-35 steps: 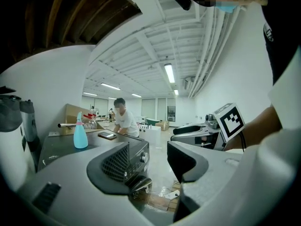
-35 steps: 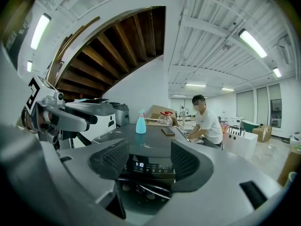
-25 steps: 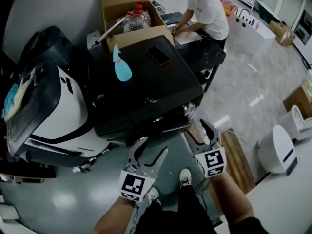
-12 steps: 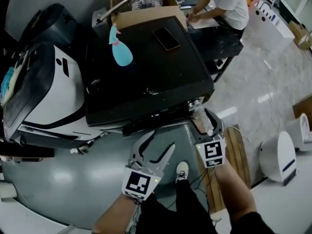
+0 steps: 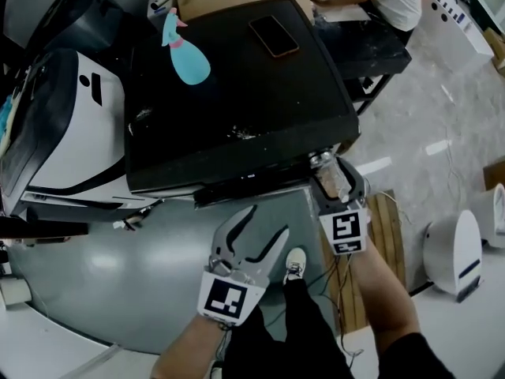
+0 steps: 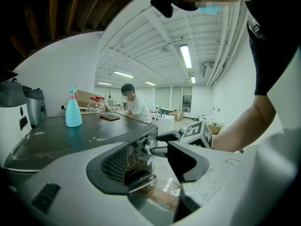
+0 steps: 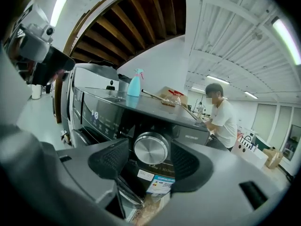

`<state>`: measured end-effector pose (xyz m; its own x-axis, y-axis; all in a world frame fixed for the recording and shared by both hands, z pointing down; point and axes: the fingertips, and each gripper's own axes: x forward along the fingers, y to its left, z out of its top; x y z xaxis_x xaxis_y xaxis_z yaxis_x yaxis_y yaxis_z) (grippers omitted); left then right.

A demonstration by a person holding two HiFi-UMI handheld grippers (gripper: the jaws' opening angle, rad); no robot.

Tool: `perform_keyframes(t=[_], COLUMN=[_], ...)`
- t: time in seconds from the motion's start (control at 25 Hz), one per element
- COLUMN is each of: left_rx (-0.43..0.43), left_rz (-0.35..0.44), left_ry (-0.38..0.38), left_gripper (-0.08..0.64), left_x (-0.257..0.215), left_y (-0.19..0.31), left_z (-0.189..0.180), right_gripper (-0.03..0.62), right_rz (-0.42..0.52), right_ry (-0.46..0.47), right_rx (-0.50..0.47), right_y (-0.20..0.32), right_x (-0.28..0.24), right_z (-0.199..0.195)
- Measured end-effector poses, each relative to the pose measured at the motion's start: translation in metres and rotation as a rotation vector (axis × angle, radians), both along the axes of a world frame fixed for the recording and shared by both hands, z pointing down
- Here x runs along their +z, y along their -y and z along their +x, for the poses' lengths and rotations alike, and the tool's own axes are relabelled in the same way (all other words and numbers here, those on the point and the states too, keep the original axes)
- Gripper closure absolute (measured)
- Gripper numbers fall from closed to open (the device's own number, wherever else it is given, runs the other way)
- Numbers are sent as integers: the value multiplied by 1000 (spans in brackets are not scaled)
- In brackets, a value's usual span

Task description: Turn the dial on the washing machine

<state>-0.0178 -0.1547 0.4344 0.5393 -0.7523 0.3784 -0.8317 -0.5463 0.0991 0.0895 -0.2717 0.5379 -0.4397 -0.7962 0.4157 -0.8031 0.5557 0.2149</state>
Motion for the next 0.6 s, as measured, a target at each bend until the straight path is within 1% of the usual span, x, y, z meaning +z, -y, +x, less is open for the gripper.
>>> perform_keyframes(t=[0.16, 0.4, 0.6], left_rx=[-4, -4, -2], left_rz=[-17, -32, -36], left_ry=[-8, -16, -21], left_gripper=[321, 321, 321], left_x=[14, 25, 29], left_y=[2, 4, 4], left_z=[0, 2, 1], right_gripper=[319, 322, 328], right_rz=[38, 59, 55], right_ry=[-26, -47, -19], right_rx=[-26, -46, -26], right_y=[11, 18, 19], right_x=[7, 15, 18], right_z=[-2, -7, -7])
